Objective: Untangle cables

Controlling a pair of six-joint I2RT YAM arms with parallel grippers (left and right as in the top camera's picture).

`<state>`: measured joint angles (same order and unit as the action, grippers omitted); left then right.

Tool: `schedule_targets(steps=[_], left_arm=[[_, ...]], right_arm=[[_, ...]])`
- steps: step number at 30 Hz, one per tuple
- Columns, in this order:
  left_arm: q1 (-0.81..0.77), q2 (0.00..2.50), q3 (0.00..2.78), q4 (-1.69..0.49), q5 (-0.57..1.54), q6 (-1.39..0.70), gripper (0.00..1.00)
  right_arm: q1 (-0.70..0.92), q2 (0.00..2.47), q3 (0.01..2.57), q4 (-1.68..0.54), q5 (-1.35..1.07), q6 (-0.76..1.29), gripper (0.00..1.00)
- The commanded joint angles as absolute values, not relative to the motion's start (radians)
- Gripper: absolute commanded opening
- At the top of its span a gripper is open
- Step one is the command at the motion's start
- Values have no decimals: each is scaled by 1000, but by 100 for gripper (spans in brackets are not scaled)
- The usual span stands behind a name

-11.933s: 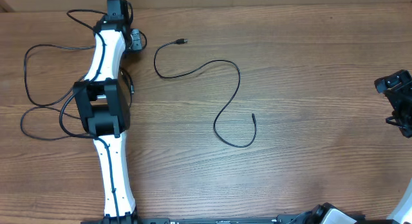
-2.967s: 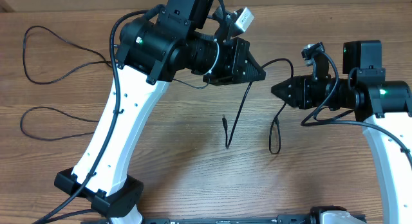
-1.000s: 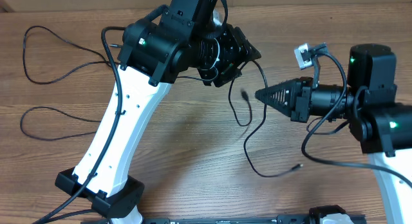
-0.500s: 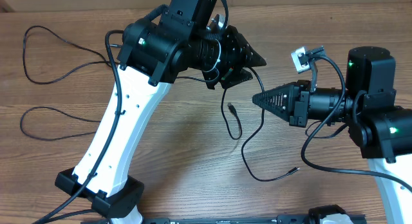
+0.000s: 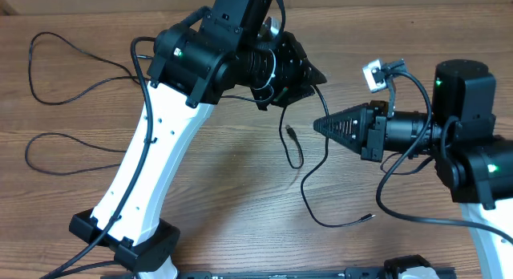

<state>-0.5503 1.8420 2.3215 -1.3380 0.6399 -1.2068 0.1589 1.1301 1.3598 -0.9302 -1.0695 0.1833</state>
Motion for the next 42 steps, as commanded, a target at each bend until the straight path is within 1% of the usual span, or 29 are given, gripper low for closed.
schedule_targets(steps=[1, 7, 9, 12, 16, 20, 21, 22, 24, 25, 26, 28, 30, 31, 32, 34, 37, 42], left_arm=[[-560, 1844, 2332, -1334, 621, -1212, 24], [-560, 1844, 2332, -1334, 651, -1213, 20], [-560, 1844, 2332, -1333, 675, -1213, 16], [-560, 1844, 2332, -1333, 680, -1212, 4], [-560, 1844, 2332, -1334, 667, -1156, 4], [-559, 1844, 2332, -1335, 577, -1048, 4], [-559, 1844, 2332, -1340, 532, -1026, 4], [-559, 1844, 2332, -1348, 501, -1017, 4], [-559, 1844, 2332, -1370, 443, -1016, 4], [-559, 1844, 2332, -1380, 424, -1015, 4], [-559, 1844, 2332, -1383, 408, -996, 4], [-560, 1844, 2332, -1381, 404, -934, 4], [-564, 1844, 2332, -1381, 404, -855, 4], [-566, 1844, 2332, -1382, 404, -807, 4], [-569, 1843, 2332, -1382, 405, -762, 4], [-576, 1843, 2333, -1382, 413, -679, 4], [-593, 1841, 2333, -1370, 419, -618, 4], [-609, 1834, 2341, -1280, 416, -593, 4]], right_arm=[[164, 1105, 1394, -921, -1086, 184, 4], [163, 1105, 1394, -925, -1086, 184, 4], [164, 1105, 1394, -925, -1086, 183, 4], [163, 1105, 1394, -925, -1085, 183, 4], [163, 1105, 1394, -933, -1017, 188, 4], [163, 1105, 1394, -962, -871, 242, 4], [162, 1105, 1394, -971, -830, 244, 10], [162, 1105, 1394, -977, -802, 244, 13], [162, 1105, 1394, -991, -743, 249, 14], [162, 1105, 1394, -998, -705, 263, 16], [162, 1105, 1394, -1003, -659, 282, 25], [162, 1105, 1394, -1016, -569, 314, 32], [162, 1106, 1394, -1031, -467, 348, 69], [162, 1106, 1394, -1043, -405, 367, 95], [162, 1108, 1394, -1053, -355, 381, 100], [162, 1113, 1394, -1073, -263, 418, 100], [162, 1131, 1394, -1092, -179, 454, 100], [162, 1174, 1394, -1108, -221, 453, 100]])
